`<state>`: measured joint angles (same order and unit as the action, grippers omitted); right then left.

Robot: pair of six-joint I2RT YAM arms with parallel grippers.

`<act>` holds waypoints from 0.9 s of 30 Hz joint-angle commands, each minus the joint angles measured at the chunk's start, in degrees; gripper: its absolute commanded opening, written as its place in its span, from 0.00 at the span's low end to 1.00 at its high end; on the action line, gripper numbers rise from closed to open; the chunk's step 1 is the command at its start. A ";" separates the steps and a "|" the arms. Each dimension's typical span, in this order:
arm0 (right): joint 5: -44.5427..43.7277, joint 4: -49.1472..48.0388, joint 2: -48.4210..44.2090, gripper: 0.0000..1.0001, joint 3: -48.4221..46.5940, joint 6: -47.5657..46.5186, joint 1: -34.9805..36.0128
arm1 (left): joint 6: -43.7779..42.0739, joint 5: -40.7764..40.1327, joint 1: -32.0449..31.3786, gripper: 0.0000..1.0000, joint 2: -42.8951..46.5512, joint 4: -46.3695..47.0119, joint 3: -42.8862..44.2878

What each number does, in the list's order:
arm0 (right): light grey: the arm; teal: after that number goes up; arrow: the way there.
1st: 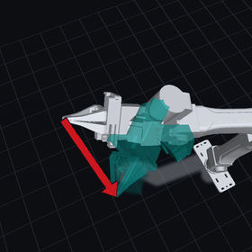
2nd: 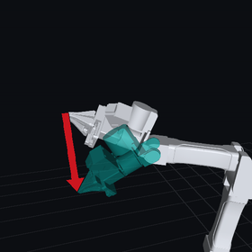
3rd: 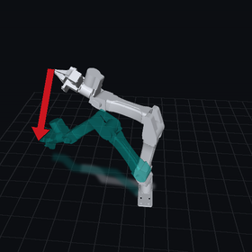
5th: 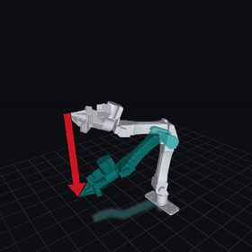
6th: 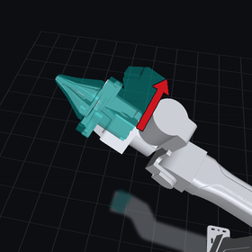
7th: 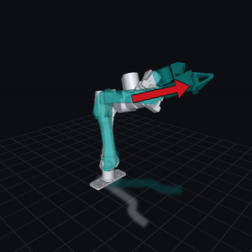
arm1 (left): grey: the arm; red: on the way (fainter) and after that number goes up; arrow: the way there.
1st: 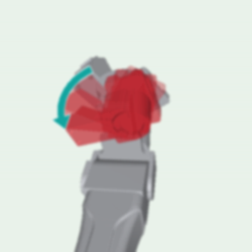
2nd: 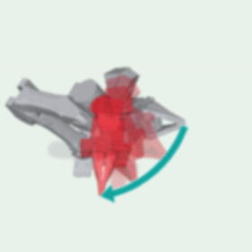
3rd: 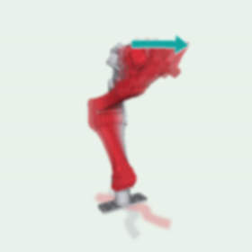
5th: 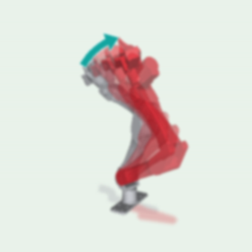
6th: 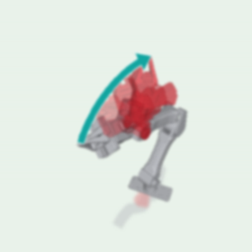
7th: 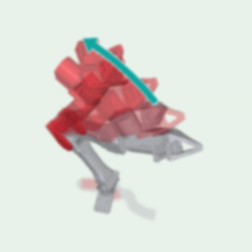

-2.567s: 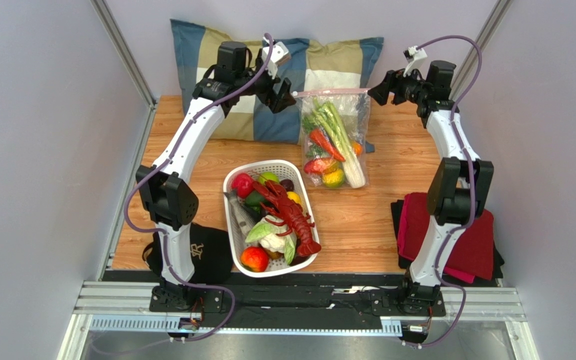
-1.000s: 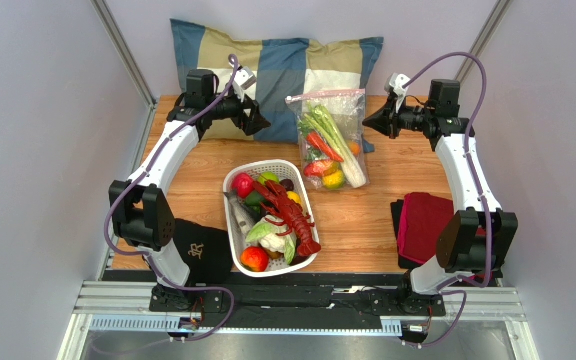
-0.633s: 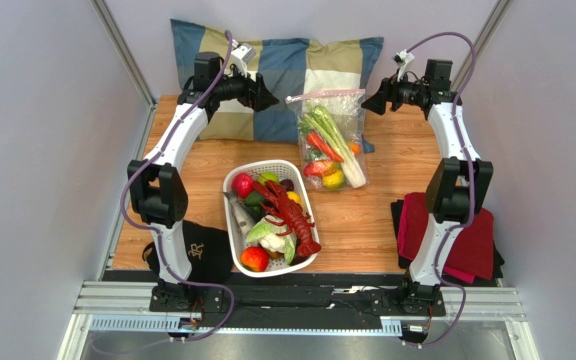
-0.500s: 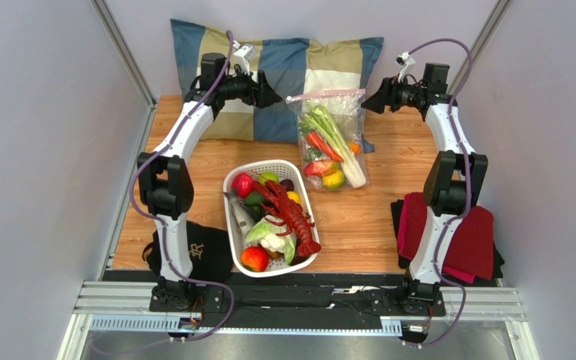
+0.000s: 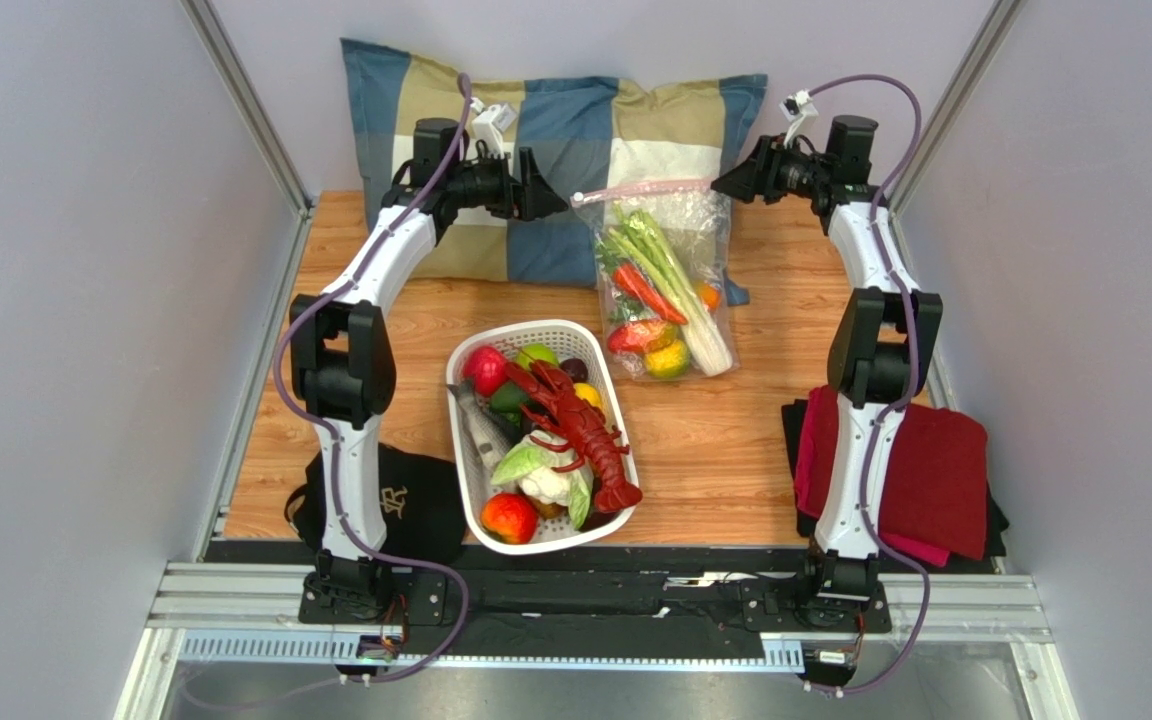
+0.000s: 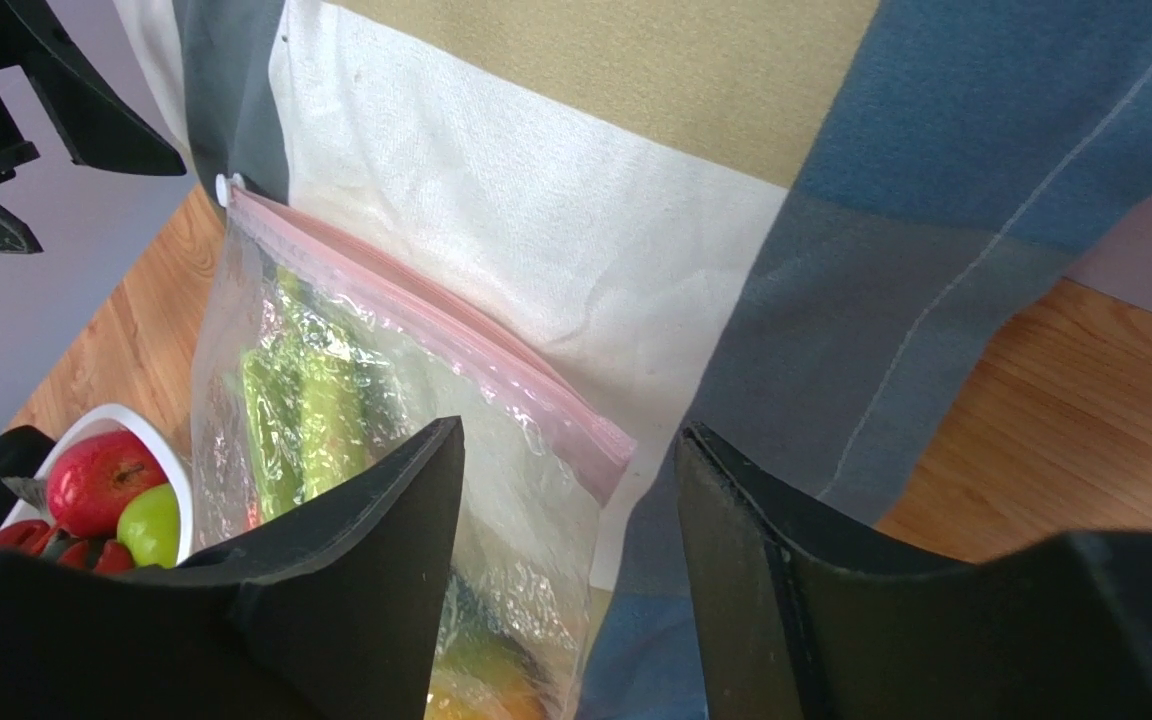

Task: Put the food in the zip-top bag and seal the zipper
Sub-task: Pick up the zipper food storage bag at the center of the board.

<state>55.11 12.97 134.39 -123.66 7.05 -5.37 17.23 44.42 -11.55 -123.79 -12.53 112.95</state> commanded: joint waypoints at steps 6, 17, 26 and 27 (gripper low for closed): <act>5.26 1.35 0.18 0.31 -2.91 -0.88 1.15 | -0.10 -0.39 -0.05 0.92 2.23 0.76 0.43; 13.44 5.82 -17.39 0.00 11.06 -12.13 1.76 | -5.79 4.53 1.88 0.93 10.57 6.47 -9.93; 14.15 34.99 -35.68 0.00 23.09 -54.61 4.31 | -21.42 13.49 2.85 0.99 20.60 6.38 -20.83; 13.36 37.37 -36.99 0.00 24.07 -59.04 4.31 | -22.76 14.54 2.85 0.99 21.91 6.56 -21.97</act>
<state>67.66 35.20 102.74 -103.37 -26.39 -1.85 4.67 52.31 -8.84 -107.31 -8.95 93.34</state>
